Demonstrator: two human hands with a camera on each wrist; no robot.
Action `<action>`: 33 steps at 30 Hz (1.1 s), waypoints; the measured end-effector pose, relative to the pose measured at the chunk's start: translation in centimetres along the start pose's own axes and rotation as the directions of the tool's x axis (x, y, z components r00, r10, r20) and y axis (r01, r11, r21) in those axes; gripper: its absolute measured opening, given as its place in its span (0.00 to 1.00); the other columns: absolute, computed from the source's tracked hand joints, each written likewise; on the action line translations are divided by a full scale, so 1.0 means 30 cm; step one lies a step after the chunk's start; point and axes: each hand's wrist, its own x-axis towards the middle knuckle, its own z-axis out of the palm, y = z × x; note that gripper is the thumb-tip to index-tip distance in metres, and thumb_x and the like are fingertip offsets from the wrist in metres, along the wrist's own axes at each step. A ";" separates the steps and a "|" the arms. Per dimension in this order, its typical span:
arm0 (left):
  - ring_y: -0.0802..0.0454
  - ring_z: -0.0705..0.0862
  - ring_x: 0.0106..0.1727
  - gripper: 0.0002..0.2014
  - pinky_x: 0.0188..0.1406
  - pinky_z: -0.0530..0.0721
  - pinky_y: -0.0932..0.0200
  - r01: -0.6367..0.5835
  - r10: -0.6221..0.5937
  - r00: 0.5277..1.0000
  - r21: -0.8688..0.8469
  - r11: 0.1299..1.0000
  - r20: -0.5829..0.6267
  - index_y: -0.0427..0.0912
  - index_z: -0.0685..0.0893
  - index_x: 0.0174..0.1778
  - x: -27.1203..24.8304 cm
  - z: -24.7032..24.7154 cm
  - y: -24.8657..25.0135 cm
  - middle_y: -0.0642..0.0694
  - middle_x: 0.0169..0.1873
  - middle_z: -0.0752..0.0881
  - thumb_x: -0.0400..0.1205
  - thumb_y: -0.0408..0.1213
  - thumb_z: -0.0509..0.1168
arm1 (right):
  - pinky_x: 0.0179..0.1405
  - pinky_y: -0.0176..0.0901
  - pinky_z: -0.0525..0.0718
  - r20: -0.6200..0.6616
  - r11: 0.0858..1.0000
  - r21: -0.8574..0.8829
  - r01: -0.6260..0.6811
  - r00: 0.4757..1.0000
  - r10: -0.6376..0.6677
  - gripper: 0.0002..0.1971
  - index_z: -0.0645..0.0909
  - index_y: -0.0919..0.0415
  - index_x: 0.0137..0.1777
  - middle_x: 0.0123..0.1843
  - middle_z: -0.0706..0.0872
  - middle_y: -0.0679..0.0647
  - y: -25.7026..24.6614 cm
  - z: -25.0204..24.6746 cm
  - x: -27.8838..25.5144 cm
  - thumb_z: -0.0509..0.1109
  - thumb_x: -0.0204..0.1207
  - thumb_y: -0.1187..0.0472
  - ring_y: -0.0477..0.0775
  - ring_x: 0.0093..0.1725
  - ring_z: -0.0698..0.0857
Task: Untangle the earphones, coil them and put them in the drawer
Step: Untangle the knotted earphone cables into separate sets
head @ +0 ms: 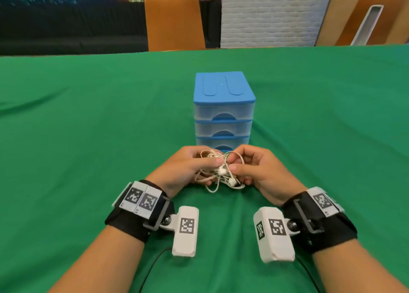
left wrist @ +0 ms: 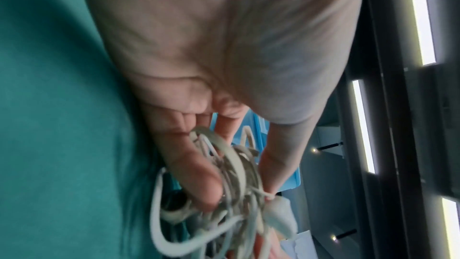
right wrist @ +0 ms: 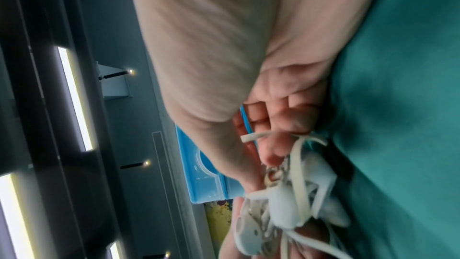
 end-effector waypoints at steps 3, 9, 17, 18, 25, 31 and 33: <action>0.49 0.89 0.42 0.19 0.42 0.89 0.59 -0.082 0.077 0.996 -0.153 0.985 -0.035 0.29 0.85 0.62 0.009 -0.011 -0.006 0.37 0.48 0.89 0.76 0.29 0.73 | 0.25 0.33 0.74 -0.029 0.998 0.048 0.040 0.999 -0.038 0.09 0.83 0.64 0.45 0.36 0.83 0.57 -0.002 -0.010 0.010 0.78 0.67 0.71 0.47 0.29 0.77; 0.48 0.88 0.45 0.20 0.45 0.89 0.59 -0.191 0.184 0.981 -0.217 0.957 -0.055 0.32 0.85 0.63 0.010 -0.028 -0.025 0.36 0.52 0.88 0.73 0.25 0.74 | 0.34 0.37 0.74 -0.138 0.986 0.114 0.119 0.985 -0.103 0.14 0.82 0.59 0.50 0.44 0.86 0.56 -0.034 -0.058 0.036 0.73 0.68 0.75 0.46 0.41 0.82; 0.46 0.87 0.49 0.23 0.48 0.90 0.56 -0.306 0.293 0.951 -0.174 0.936 -0.100 0.38 0.84 0.61 0.005 -0.021 -0.019 0.41 0.52 0.89 0.70 0.24 0.76 | 0.26 0.39 0.60 0.018 0.941 -0.269 0.208 0.977 -0.211 0.12 0.85 0.64 0.33 0.24 0.70 0.56 -0.065 -0.027 -0.002 0.86 0.67 0.59 0.50 0.27 0.63; 0.46 0.87 0.49 0.23 0.50 0.90 0.55 -0.312 0.299 0.949 -0.166 0.935 -0.102 0.38 0.84 0.62 0.005 -0.022 -0.020 0.40 0.53 0.89 0.70 0.24 0.76 | 0.26 0.38 0.61 0.026 0.929 -0.315 0.194 0.980 -0.196 0.11 0.87 0.64 0.36 0.24 0.71 0.55 -0.064 -0.024 -0.002 0.86 0.66 0.61 0.50 0.26 0.64; 0.45 0.87 0.51 0.25 0.52 0.88 0.54 -0.311 0.299 0.949 -0.142 0.940 -0.100 0.38 0.83 0.65 0.007 -0.030 -0.024 0.39 0.58 0.88 0.71 0.24 0.76 | 0.28 0.40 0.67 -0.078 0.913 -0.384 0.138 0.980 -0.181 0.08 0.89 0.57 0.44 0.35 0.84 0.49 -0.039 -0.049 0.021 0.83 0.69 0.67 0.53 0.28 0.70; 0.44 0.87 0.52 0.24 0.52 0.89 0.54 -0.311 0.299 0.950 -0.152 0.938 -0.094 0.39 0.84 0.64 -0.005 -0.028 -0.023 0.39 0.58 0.88 0.72 0.24 0.76 | 0.28 0.44 0.67 -0.104 0.915 -0.380 0.138 0.976 -0.191 0.05 0.89 0.57 0.44 0.38 0.87 0.49 -0.037 -0.050 0.021 0.81 0.72 0.65 0.56 0.29 0.72; 0.44 0.87 0.51 0.23 0.51 0.89 0.54 -0.313 0.299 0.949 -0.161 0.936 -0.104 0.39 0.84 0.65 -0.011 -0.029 -0.020 0.39 0.58 0.88 0.73 0.25 0.75 | 0.27 0.45 0.68 -0.119 0.924 -0.357 0.135 0.975 -0.189 0.04 0.89 0.58 0.43 0.36 0.87 0.49 -0.040 -0.049 0.020 0.81 0.73 0.65 0.57 0.30 0.73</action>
